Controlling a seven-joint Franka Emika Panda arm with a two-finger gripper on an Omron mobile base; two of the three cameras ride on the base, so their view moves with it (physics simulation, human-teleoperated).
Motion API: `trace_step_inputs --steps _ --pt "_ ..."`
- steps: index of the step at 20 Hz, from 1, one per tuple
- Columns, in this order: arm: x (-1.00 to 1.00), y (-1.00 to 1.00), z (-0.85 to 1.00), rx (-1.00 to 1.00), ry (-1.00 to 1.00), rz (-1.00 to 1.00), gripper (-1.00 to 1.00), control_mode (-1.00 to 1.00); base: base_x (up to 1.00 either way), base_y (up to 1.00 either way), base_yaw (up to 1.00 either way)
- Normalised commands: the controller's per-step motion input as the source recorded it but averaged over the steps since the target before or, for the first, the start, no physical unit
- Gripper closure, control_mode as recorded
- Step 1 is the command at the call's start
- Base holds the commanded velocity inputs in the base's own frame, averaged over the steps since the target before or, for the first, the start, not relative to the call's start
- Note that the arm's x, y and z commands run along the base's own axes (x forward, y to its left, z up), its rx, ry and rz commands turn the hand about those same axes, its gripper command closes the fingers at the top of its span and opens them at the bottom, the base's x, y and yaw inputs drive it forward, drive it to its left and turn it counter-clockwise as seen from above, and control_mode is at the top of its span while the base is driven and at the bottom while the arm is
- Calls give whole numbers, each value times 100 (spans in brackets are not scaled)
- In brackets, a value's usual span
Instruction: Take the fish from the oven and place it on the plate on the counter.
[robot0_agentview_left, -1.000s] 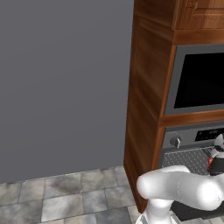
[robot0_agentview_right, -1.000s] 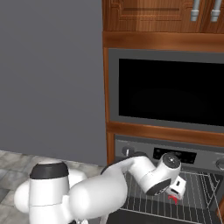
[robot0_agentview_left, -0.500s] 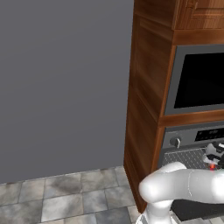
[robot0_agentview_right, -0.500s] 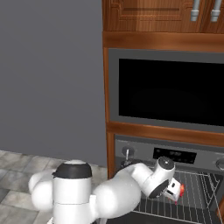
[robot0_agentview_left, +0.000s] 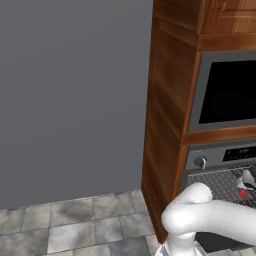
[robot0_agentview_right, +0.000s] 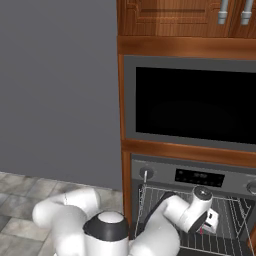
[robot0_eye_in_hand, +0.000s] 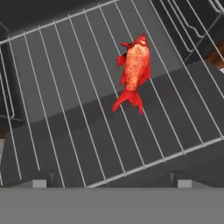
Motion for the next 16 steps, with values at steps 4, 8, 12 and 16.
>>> trace_step_inputs --steps 4,8,12,16 --pt "34 -49 -29 0 -5 11 -100 -100 0 0 0" --pt "44 -38 -17 0 -3 14 -100 -100 0 0 0" --pt "14 -18 -13 0 0 13 -100 -100 0 0 0" --pt "16 0 -23 0 0 6 -100 -100 0 0 0"
